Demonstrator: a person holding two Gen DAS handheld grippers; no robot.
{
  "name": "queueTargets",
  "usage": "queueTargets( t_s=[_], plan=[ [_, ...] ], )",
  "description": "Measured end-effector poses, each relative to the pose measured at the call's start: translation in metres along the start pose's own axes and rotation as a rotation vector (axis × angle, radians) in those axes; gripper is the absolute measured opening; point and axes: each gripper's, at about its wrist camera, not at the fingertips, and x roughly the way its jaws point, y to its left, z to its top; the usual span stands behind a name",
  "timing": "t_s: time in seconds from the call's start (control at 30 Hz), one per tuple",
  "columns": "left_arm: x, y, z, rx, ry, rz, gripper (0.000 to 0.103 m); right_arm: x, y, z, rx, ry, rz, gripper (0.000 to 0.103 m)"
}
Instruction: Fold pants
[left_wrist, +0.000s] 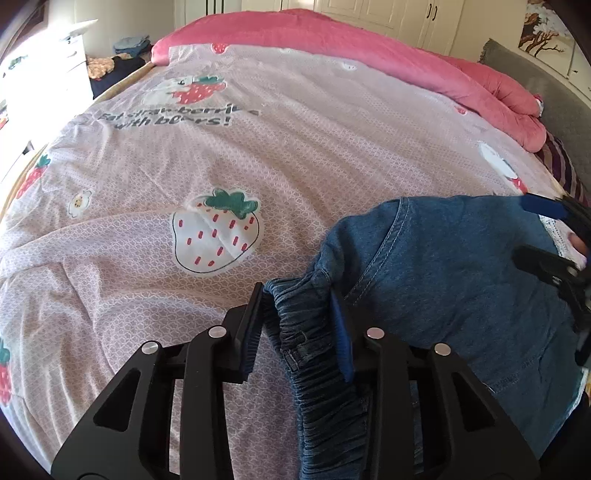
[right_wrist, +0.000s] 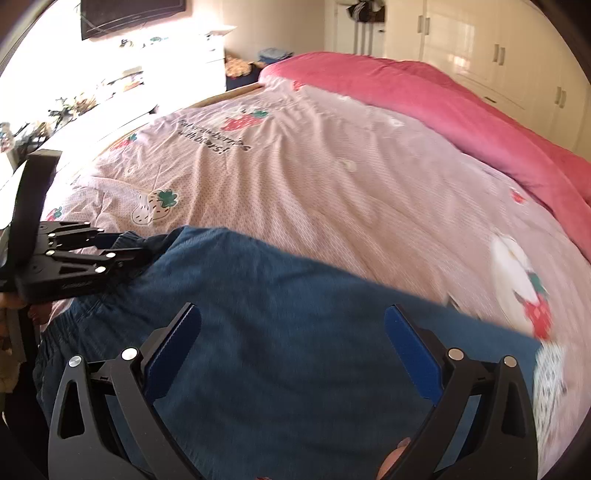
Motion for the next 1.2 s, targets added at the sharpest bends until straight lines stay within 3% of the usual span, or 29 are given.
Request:
queueTargets(
  t_s=[0.13,0.4,0.43,0.47,0.53,0.57,0.67,0.87,0.97,1.2],
  plan=[
    [-0.02,0.003,-0.001,-0.001,-0.086,-0.035,0.024,0.022,0.003,0.018,-0.064,0.025,0.026,0.099],
    [-0.045,0.001,-0.002,0.008,-0.192,-0.08,0.024,0.057,0.028,0.044,-0.272,0.104,0.161,0.098],
    [-0.048,0.001,-0.003,0.007,-0.207,-0.084,0.024,0.062,0.032,0.045,-0.294,0.122,0.179,0.093],
    [-0.05,0.002,-0.004,0.004,-0.217,-0.092,0.024,0.065,0.034,0.046,-0.313,0.132,0.198,0.066],
    [-0.051,0.002,-0.004,0.001,-0.217,-0.102,0.024,0.065,0.037,0.046,-0.294,0.146,0.259,0.035],
    [-0.051,0.002,-0.006,0.001,-0.216,-0.095,0.024,0.062,0.037,0.046,-0.286,0.142,0.279,0.024],
    [-0.05,0.006,-0.006,-0.012,-0.215,-0.086,0.024,0.041,0.041,0.038,-0.3,0.097,0.278,0.011],
    [-0.06,0.009,-0.009,-0.018,-0.247,-0.106,0.024,-0.017,0.053,0.024,-0.278,-0.002,0.212,0.008],
    [-0.075,0.011,-0.015,-0.032,-0.277,-0.153,0.024,-0.054,0.065,0.012,-0.25,-0.065,0.194,0.008],
    [-0.122,0.0,-0.042,0.033,-0.396,-0.205,0.024,-0.113,0.084,-0.023,-0.128,-0.147,0.258,0.008]
  ],
)
